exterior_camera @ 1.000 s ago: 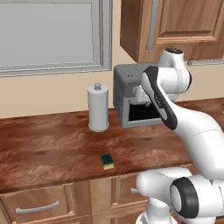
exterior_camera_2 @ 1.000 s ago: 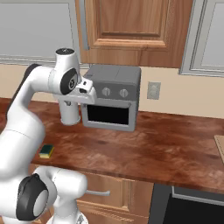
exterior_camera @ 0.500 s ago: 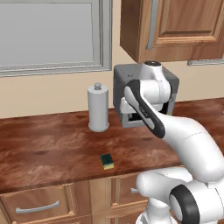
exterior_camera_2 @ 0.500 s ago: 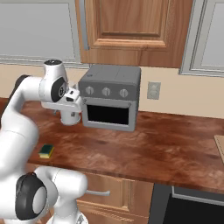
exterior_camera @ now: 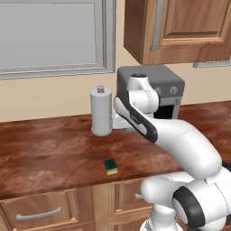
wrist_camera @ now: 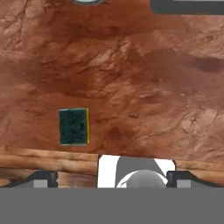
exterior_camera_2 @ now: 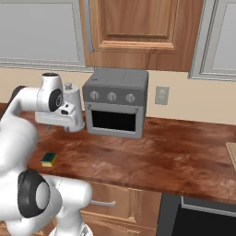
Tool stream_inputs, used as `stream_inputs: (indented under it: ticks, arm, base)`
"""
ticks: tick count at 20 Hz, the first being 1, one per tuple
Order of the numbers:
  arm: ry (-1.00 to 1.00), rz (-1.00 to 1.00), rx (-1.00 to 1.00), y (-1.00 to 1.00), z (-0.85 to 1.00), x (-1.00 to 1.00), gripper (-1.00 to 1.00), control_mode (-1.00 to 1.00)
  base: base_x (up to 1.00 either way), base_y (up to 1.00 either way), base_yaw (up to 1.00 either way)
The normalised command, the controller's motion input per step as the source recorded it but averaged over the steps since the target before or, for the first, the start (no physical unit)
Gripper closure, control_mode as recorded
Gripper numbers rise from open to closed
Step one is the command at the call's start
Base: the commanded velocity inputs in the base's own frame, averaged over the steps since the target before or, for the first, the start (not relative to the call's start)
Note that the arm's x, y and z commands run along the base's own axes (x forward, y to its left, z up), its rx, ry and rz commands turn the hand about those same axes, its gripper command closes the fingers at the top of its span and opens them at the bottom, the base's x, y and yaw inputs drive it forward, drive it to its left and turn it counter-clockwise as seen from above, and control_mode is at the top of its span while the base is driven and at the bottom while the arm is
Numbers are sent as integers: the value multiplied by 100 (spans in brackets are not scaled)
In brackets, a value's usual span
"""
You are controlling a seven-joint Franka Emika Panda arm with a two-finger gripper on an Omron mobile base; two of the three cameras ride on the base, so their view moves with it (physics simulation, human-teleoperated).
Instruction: Pick up the sponge from the counter and clean the cutting board by briefly scrubbing or pressing down on the cutting board. Once finished, release the sponge.
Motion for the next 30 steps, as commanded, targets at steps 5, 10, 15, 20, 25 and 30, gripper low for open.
stream_inputs:
  ticks: [5, 10, 15, 20, 25, 30]
  arm:
    - [14, 3, 0, 34, -48, -4, -100, -100]
    - [3, 3, 0, 32, -45, -9, -100, -100]
    - [-3, 2, 0, 22, -42, -2, -100, -100]
    - [-13, 0, 0, 11, -36, 0, -100, -100]
    - [-2, 0, 0, 21, -37, 1, -100, -100]
    - [0, 0, 0, 14, -29, 0, -100, -100]
  base:
    - [0, 0, 0]
    - [0, 0, 0]
    - [0, 0, 0]
    - [0, 0, 0]
    - [0, 0, 0]
    - [0, 0, 0]
